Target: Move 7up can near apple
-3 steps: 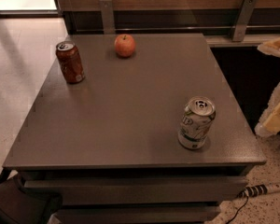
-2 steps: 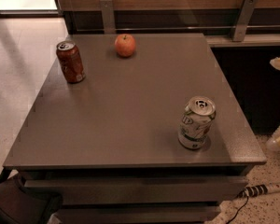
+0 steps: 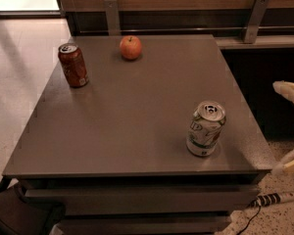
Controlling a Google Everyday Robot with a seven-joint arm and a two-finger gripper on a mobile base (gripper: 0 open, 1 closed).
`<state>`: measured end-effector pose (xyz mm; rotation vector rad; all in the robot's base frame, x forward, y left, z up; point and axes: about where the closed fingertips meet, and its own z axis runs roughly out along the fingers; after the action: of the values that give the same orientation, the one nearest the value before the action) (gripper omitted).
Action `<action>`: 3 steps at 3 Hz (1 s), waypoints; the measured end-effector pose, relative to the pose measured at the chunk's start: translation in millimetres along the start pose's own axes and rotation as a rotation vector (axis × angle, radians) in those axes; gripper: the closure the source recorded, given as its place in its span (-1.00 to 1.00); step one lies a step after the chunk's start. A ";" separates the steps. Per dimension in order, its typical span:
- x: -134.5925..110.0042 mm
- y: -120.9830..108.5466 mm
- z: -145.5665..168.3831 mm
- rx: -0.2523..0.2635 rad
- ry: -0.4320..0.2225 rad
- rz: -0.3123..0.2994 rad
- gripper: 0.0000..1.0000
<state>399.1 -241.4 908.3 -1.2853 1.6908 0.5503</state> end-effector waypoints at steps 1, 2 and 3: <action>-51.2 9.2 8.6 -0.011 -0.255 0.050 -1.00; -45.3 7.9 19.4 -0.011 -0.249 0.060 -1.00; -34.7 7.5 39.4 -0.012 -0.306 0.093 -1.00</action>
Offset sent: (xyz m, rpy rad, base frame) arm -0.0033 0.0246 0.0206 0.1823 -0.0309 0.0188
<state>409.1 -190.1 917.8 -1.0734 1.4971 0.7721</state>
